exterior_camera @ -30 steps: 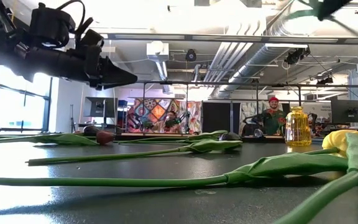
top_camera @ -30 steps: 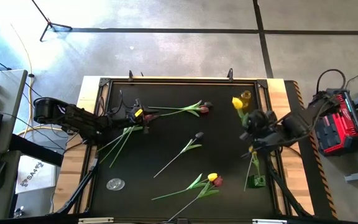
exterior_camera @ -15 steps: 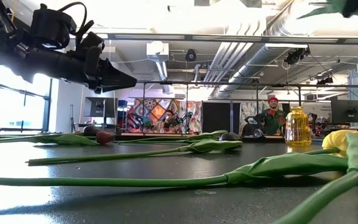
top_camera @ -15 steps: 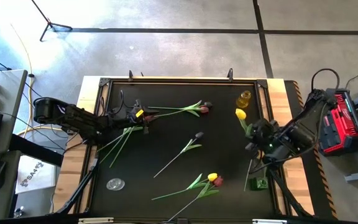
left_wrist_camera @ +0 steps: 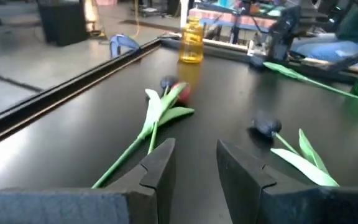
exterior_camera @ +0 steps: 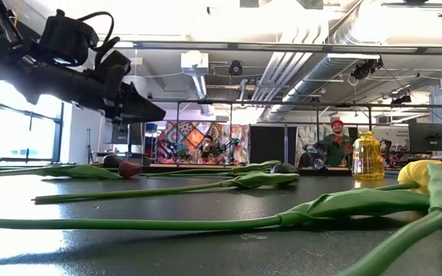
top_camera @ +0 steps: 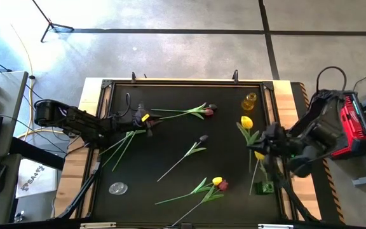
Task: Sort flowers into vase by color
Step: Put the top yellow flower into the green vase
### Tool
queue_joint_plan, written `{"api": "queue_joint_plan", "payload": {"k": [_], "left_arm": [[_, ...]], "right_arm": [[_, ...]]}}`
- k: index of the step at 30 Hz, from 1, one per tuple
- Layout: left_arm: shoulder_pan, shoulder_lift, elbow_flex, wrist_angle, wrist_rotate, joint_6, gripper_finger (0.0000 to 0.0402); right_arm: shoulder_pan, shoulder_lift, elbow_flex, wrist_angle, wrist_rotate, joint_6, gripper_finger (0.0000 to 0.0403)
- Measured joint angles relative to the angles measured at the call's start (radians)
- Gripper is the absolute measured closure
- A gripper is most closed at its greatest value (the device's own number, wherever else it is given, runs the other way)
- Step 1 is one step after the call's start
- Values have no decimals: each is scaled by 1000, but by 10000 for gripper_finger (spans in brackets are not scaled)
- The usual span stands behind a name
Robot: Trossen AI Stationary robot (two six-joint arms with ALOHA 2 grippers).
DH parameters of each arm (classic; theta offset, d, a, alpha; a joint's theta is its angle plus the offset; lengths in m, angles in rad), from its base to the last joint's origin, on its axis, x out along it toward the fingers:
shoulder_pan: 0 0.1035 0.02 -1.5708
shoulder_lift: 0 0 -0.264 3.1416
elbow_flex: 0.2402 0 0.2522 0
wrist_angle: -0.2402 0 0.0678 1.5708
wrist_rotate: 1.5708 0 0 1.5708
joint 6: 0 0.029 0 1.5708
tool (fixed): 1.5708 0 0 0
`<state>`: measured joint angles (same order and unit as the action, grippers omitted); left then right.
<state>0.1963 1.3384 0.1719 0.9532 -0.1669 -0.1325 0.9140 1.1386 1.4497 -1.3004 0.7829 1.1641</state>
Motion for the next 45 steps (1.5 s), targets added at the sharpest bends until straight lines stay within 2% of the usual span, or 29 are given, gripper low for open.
{"api": "queue_joint_plan", "payload": {"k": [2,5,8,12,18,28,39,45], "left_arm": [[0,0,0,5,-70,-64,300],[1,0,0,6,-134,-156,300],[-6,0,0,9,-138,-217,300],[-32,0,0,25,-164,-303,300],[-87,0,3,114,-207,-331,300],[-113,0,60,102,-238,-258,300],[-113,0,93,91,-237,-254,300],[-113,0,109,91,-235,-223,300]], "right_arm": [[26,1,38,33,-100,-114,403],[68,13,82,51,-183,-221,403],[130,21,86,38,-196,-245,403],[228,33,41,17,-221,-197,403],[353,61,-20,4,-118,-144,403],[533,80,-156,4,86,70,403],[576,80,-213,-10,161,150,403],[576,80,-296,7,164,291,403]]}}
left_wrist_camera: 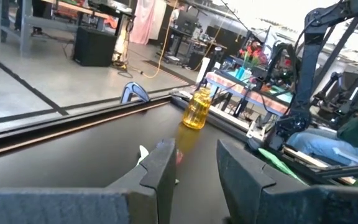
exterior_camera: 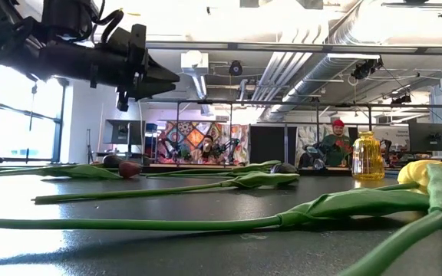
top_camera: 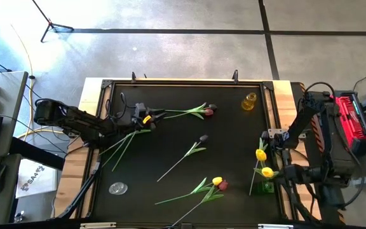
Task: Sort flowers into vase by color
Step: Put the top yellow flower into the green vase
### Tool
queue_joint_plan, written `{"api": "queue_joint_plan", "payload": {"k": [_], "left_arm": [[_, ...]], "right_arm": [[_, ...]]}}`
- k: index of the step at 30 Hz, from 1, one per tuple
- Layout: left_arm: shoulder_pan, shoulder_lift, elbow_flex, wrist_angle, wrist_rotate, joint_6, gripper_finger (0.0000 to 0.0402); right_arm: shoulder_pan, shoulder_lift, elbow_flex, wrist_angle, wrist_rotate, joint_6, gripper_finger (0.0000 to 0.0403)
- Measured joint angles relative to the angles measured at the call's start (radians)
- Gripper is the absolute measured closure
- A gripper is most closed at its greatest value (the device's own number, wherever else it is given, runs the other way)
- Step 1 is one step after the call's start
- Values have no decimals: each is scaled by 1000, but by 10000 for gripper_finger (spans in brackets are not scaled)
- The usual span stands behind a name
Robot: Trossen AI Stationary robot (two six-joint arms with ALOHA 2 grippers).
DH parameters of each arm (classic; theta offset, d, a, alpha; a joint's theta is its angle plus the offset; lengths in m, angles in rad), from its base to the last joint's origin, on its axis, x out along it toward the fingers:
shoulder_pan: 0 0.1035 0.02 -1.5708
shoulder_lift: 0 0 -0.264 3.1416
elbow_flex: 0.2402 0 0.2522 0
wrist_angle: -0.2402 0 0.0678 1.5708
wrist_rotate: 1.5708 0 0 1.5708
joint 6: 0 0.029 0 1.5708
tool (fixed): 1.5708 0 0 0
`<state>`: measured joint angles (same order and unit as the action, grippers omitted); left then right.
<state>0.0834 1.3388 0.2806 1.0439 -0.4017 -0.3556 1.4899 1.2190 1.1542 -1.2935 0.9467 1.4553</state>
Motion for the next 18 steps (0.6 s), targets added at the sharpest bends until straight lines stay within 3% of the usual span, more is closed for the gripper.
{"api": "queue_joint_plan", "payload": {"k": [12,18], "left_arm": [[-15,0,3,-10,26,4,300],[-58,0,3,0,0,92,300]], "right_arm": [[0,35,-24,44,-116,197,340],[0,42,-24,-17,-132,371,327]]}}
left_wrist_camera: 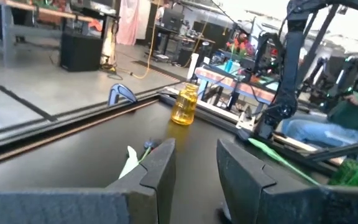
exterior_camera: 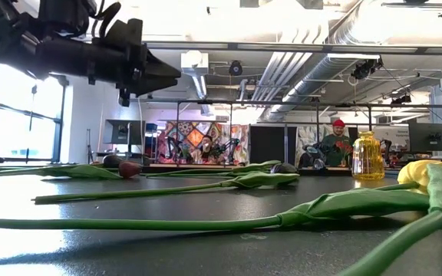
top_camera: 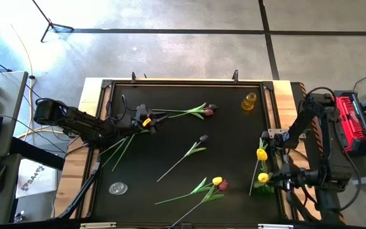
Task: Sort flowers into vase by color
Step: Put the top yellow flower into the green vase
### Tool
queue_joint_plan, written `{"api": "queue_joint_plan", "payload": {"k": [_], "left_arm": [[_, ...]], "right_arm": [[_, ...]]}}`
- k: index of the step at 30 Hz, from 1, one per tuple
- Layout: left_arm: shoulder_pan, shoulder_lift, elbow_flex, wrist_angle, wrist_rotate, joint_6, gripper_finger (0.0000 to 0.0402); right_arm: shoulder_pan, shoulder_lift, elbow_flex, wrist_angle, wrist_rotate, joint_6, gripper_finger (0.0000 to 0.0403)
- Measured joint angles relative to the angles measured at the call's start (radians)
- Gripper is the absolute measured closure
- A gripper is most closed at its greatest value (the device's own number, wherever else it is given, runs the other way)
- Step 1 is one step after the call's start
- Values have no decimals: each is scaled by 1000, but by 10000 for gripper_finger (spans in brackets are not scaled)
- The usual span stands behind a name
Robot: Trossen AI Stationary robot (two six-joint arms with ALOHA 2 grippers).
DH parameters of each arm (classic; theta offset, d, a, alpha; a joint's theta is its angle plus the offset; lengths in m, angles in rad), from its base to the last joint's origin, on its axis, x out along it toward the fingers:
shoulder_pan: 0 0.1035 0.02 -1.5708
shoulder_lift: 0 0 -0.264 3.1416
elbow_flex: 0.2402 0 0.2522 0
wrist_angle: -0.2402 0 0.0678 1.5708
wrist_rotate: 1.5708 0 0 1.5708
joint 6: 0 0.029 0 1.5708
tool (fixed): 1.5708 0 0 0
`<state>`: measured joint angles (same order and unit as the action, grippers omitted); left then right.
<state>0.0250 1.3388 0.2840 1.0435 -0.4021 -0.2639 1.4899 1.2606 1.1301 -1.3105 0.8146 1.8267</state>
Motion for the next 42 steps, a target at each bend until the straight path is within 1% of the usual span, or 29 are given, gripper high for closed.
{"api": "queue_joint_plan", "payload": {"k": [5,8,10,14,20,23,27,30,32,37,42], "left_arm": [[-39,0,0,0,-3,39,300],[-54,0,0,0,-4,40,300],[-59,0,0,0,-4,40,300],[-60,0,0,-3,-5,50,300],[-60,0,0,-2,-7,50,300],[-60,0,0,-3,-6,51,300],[-75,0,0,-6,-14,73,300],[-84,0,0,-4,-35,87,300],[-85,0,0,2,-37,92,300],[-84,0,0,4,-45,96,300],[-84,0,0,9,-60,102,300]], "right_arm": [[0,0,0,-95,-77,162,326],[0,1,0,-126,-179,226,328],[0,1,0,-129,-245,237,329],[0,4,0,-49,-351,171,329],[-7,5,0,14,-363,124,329],[-25,39,0,14,-376,102,329],[-76,114,0,21,-492,24,333],[-114,160,0,42,-553,-40,347],[-137,188,1,87,-587,-75,361],[-163,228,1,131,-648,-123,395],[-189,245,1,128,-711,-138,400]]}}
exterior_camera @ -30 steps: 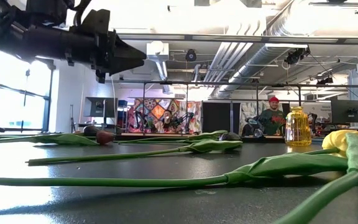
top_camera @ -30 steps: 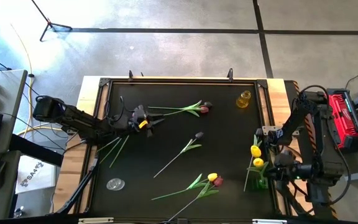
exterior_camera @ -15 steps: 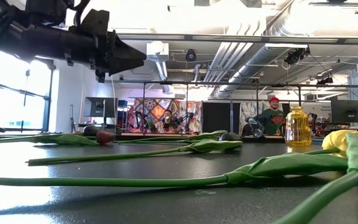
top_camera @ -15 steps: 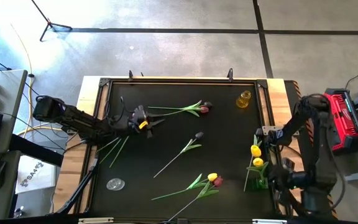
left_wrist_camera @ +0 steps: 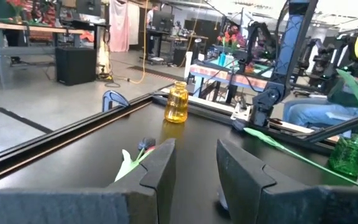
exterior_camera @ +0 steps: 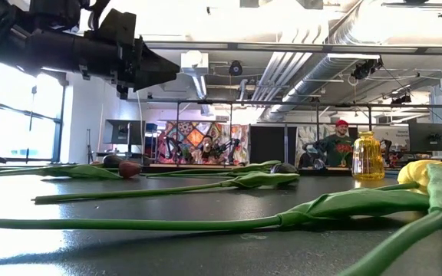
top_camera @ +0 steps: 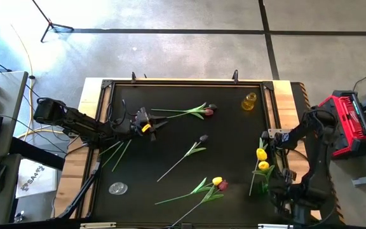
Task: Sort flowers into vase by color
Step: Put the top yellow flower into the green vase
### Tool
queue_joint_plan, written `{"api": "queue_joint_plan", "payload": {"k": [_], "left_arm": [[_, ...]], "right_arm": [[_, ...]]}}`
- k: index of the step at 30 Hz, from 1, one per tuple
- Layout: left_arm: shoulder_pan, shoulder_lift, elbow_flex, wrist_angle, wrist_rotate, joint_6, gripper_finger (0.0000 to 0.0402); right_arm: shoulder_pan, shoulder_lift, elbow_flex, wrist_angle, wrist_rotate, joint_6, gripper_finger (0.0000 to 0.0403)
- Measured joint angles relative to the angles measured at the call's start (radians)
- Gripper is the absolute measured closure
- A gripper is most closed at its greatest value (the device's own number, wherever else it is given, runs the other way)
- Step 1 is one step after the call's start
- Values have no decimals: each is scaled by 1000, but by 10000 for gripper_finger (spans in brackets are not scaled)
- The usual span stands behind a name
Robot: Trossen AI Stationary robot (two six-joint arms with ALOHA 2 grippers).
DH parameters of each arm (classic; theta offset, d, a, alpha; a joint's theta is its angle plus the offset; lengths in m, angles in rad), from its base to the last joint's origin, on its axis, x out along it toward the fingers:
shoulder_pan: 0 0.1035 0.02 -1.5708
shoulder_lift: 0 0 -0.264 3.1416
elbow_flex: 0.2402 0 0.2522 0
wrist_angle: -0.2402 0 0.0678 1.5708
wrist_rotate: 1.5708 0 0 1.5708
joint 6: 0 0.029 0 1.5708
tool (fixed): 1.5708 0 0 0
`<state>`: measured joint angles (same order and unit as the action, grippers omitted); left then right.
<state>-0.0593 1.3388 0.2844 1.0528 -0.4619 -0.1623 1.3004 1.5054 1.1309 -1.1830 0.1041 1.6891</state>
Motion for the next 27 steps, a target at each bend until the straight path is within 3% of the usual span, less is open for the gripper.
{"api": "queue_joint_plan", "payload": {"k": [14,27], "left_arm": [[0,0,0,-1,-1,0,300],[0,0,0,-1,-1,0,300]], "right_arm": [[-106,14,0,21,-15,-165,403],[-121,59,0,35,-57,-178,403]]}}
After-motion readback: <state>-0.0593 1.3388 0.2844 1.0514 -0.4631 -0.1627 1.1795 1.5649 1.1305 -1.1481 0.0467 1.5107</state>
